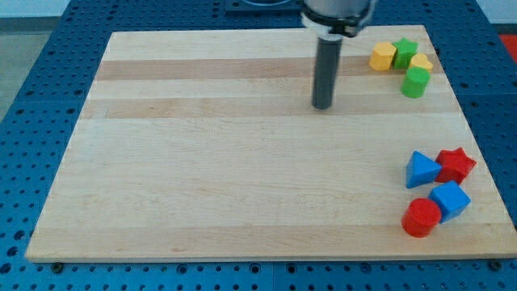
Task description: Separate the green circle from the yellow heart
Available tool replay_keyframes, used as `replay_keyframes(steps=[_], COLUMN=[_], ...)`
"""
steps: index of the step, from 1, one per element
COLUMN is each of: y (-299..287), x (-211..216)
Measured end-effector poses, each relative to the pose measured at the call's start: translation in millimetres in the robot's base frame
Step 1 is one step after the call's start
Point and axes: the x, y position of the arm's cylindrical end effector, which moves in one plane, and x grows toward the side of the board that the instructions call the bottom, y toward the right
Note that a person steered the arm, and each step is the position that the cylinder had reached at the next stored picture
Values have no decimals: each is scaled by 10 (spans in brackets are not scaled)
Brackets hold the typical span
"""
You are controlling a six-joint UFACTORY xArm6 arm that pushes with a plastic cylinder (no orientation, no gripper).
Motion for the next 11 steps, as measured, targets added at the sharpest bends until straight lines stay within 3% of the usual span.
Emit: replay_keyframes(steps=[1,2,3,5,6,7,9,11], y=[682,687,1117,1409,1800,1800,1761,1527], x=[55,55,70,64,-326,-326,-731,-624])
